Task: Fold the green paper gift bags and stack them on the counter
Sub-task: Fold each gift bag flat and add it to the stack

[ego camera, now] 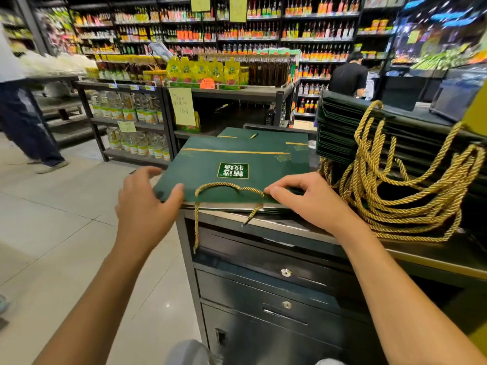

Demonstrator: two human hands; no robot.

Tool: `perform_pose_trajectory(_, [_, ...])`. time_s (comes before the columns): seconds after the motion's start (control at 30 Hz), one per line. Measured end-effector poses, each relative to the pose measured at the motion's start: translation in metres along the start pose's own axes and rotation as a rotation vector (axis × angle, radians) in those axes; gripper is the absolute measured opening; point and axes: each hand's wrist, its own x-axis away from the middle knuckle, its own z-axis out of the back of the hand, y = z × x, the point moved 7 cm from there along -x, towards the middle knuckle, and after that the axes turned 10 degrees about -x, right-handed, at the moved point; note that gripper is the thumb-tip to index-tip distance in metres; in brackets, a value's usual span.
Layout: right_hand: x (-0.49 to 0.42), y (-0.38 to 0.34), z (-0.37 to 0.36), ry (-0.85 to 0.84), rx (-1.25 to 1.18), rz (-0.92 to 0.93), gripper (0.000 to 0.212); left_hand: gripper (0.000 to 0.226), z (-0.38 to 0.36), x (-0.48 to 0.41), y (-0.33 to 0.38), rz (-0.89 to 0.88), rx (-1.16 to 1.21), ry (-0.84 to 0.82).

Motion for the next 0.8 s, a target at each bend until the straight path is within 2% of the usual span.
perform_pose_trajectory(0.07, [0.000,-0.001,-0.001,0.010,0.029,-0.009,0.015,0.053,-0.007,0.000,-0.020,0.200,0.227,-0.109])
perform_pose_trajectory(0.13, [0.001,-0.003,-0.005,0.001,0.085,0.006,0.013,0.052,-0.014,0.004,-0.031,0.353,0.478,-0.188])
perform_pose_trajectory(0.2, [0.002,-0.006,-0.009,-0.007,0.164,0.034,0.008,0.041,-0.020,0.008,-0.030,0.456,0.742,-0.266])
perform_pose_trajectory(0.27, [0.003,-0.010,-0.015,-0.046,0.228,0.034,0.003,0.025,-0.017,0.013,-0.023,0.499,0.906,-0.316])
perform_pose_trajectory(0.3, [0.004,-0.014,-0.018,-0.062,0.264,0.037,0.008,0.019,-0.013,0.015,-0.018,0.511,0.966,-0.329])
perform_pose_trajectory(0.4, [0.006,-0.034,-0.030,-0.080,0.342,0.081,0.042,0.013,-0.001,0.016,-0.004,0.480,1.057,-0.346])
perform_pose_trajectory(0.5, [0.011,-0.060,-0.056,-0.161,0.439,0.136,0.072,0.031,0.010,0.017,0.005,0.452,1.126,-0.344])
perform_pose_trajectory(0.57, [0.010,-0.071,-0.072,-0.168,0.546,0.164,0.073,0.039,0.018,0.019,0.012,0.419,1.163,-0.337])
perform_pose_trajectory(0.67, [0.007,-0.085,-0.077,-0.061,0.630,0.175,0.062,0.040,0.029,0.020,0.024,0.313,1.184,-0.323])
perform_pose_trajectory(0.8, [0.014,-0.103,-0.065,0.124,0.560,0.228,0.055,0.047,0.038,0.022,0.036,0.174,1.182,-0.354])
